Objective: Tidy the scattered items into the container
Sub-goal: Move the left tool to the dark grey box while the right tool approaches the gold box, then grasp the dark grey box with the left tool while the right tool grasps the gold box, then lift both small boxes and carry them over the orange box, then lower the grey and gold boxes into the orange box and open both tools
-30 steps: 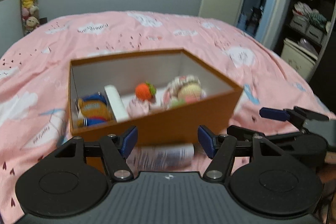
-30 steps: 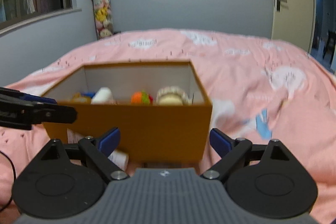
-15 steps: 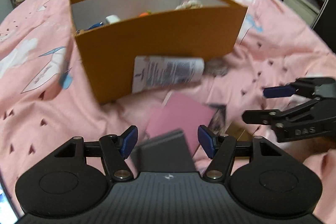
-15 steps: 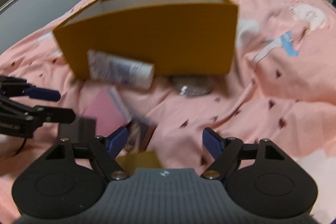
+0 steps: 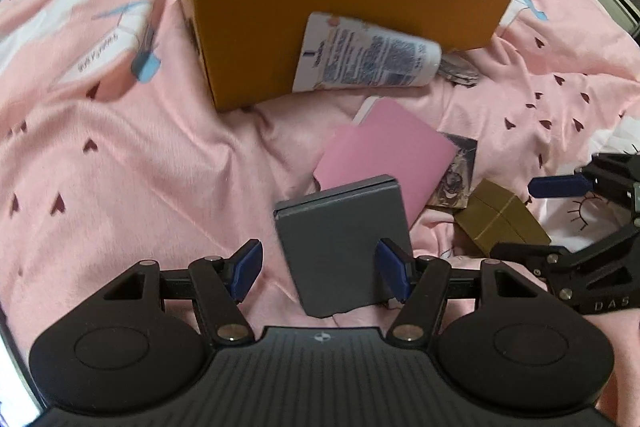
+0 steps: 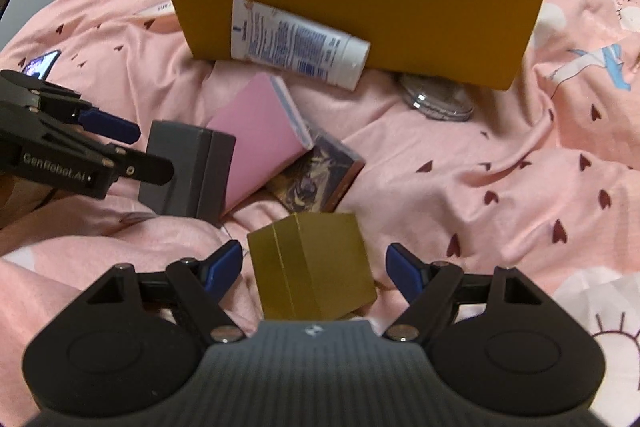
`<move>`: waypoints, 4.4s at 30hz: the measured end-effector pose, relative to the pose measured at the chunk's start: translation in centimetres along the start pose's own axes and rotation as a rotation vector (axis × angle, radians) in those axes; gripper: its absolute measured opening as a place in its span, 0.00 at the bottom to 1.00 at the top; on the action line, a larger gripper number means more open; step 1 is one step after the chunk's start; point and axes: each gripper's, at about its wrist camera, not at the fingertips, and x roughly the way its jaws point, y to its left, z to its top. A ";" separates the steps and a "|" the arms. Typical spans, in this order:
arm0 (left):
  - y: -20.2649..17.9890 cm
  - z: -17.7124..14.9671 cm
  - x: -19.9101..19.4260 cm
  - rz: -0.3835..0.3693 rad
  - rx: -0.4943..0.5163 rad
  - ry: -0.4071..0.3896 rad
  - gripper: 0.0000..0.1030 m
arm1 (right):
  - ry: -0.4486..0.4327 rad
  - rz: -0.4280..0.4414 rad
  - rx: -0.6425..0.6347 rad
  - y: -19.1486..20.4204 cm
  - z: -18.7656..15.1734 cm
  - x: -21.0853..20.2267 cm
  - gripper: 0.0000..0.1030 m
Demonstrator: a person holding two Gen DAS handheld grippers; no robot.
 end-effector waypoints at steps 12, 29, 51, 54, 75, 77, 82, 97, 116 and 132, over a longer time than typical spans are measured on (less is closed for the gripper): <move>1.1 0.4 2.7 -0.147 -0.028 0.017 0.93 | 0.081 0.043 -0.012 0.3 0.3 2.5 0.80; -1.9 0.1 -0.1 -0.170 0.136 -0.021 0.60 | 0.004 -0.039 0.002 -0.1 -0.1 0.4 0.60; -2.5 0.3 -2.6 -0.140 0.173 -0.079 0.40 | -0.073 -0.020 0.005 -0.5 0.4 -2.0 0.50; -2.5 0.7 -3.5 -0.164 0.158 -0.108 0.39 | -0.100 -0.021 0.005 -0.5 0.7 -2.8 0.49; -1.3 8.7 -12.2 -0.194 0.055 -0.371 0.39 | -0.406 0.044 -0.040 -1.0 9.1 -11.7 0.49; -1.2 10.0 -12.8 -0.192 0.053 -0.393 0.39 | -0.443 0.041 -0.059 -0.9 10.5 -12.1 0.49; -1.1 13.5 -13.4 -0.159 0.050 -0.426 0.39 | -0.504 0.064 -0.043 -1.6 14.1 -12.1 0.49; 5.5 22.2 -7.2 -0.105 -0.191 -0.334 0.39 | -0.454 0.182 0.198 -6.4 24.5 -4.1 0.48; 9.8 23.7 -3.8 -0.102 -0.261 -0.294 0.39 | -0.251 0.281 0.381 -8.6 29.1 7.1 0.48; 7.1 25.6 -0.5 -0.187 -0.240 -0.252 0.38 | -0.217 0.041 0.311 -10.0 29.0 8.3 0.47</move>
